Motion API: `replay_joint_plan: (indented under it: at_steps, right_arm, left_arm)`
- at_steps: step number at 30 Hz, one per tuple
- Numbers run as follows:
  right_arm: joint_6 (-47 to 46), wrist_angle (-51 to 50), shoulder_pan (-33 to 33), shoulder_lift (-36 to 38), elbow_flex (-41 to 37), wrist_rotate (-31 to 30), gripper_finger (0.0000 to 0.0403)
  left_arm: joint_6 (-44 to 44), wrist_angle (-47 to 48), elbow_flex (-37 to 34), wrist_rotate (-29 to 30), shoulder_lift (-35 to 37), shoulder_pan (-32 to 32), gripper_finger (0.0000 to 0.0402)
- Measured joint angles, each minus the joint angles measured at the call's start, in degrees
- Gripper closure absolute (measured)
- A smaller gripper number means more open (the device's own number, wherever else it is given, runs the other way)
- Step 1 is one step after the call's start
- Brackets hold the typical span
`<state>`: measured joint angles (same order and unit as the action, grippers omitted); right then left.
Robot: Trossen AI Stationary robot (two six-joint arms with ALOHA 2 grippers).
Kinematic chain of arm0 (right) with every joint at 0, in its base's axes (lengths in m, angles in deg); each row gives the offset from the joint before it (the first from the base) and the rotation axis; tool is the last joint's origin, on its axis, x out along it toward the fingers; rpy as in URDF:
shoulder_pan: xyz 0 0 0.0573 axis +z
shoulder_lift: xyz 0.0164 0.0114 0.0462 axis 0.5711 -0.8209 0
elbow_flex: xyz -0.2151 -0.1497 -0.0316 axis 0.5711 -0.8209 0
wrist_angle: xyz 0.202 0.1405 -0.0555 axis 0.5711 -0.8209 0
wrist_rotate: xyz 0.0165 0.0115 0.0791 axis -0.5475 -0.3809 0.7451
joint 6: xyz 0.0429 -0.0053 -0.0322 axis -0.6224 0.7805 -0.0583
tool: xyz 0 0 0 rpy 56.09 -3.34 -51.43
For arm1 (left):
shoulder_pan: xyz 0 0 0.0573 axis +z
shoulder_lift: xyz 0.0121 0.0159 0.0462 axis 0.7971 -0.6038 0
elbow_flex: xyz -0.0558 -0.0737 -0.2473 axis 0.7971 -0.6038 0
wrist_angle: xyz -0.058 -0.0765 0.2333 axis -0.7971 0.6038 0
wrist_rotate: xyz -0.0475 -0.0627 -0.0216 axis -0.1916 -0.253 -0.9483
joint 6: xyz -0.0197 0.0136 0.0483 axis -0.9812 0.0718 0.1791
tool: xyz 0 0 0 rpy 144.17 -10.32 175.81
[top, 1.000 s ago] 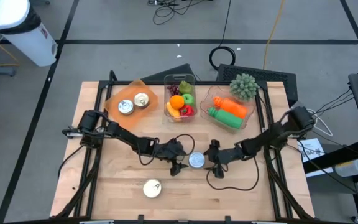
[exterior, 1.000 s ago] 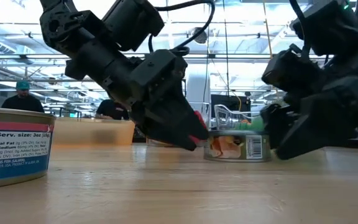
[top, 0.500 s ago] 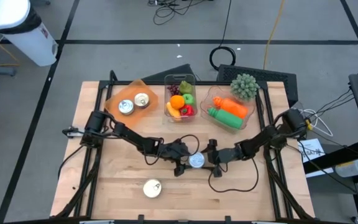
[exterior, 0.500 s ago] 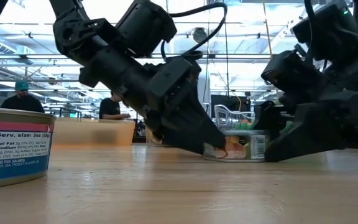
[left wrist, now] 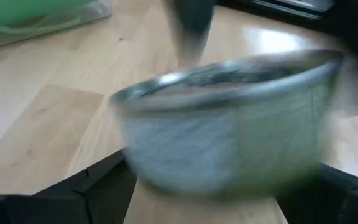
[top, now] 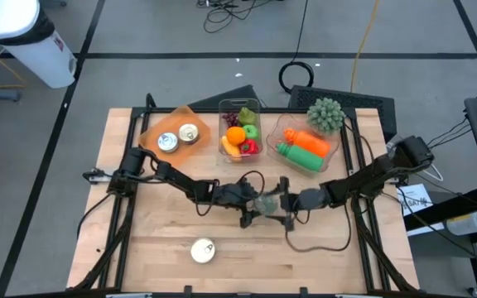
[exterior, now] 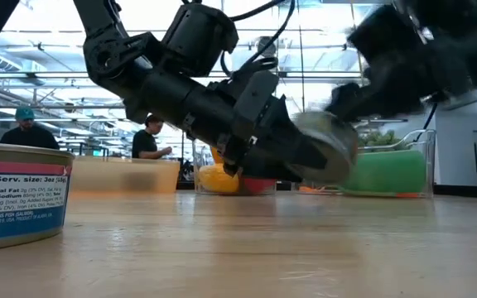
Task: Pick & Place Food Item
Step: Put the green tuna can into the orange bin
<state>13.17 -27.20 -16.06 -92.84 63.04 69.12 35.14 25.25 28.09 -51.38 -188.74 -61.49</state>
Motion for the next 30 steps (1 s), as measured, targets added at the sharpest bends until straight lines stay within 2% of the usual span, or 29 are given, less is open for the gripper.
replay_joint_plan:
  at_steps: [4,9,15,22,26,30]
  right_arm:
    - [0.99,-1.7,-0.36,0.22,0.08,0.49,0.007]
    - [-2.08,-6.52,-0.4,-0.19,-0.34,0.65,0.007]
    - [-2.95,-10.19,0.37,-0.12,-0.23,-2.41,0.007]
    - [-9.84,-16.88,0.43,0.62,-0.19,-2.33,0.0074]
    - [-12.96,-20.83,0.48,0.62,-0.23,-1.85,0.0121]
    - [-14.74,-21.4,0.55,0.78,-0.28,-1.8,0.022]
  left_arm:
    - [0.19,-3.05,-0.1,-0.65,-0.04,0.67,0.006]
    - [0.4,-3.26,-0.11,-1.03,0.09,1.62,0.006]
    - [0.4,-3.13,-0.19,-1.19,0.09,2.02,0.006]
    - [0.61,-2.95,-0.21,-1.21,0.11,1.96,0.006]
    - [0.64,-2.82,-0.25,-1.24,0.15,1.96,0.006]
    - [0.81,-2.67,-0.25,-1.24,0.15,1.96,0.006]
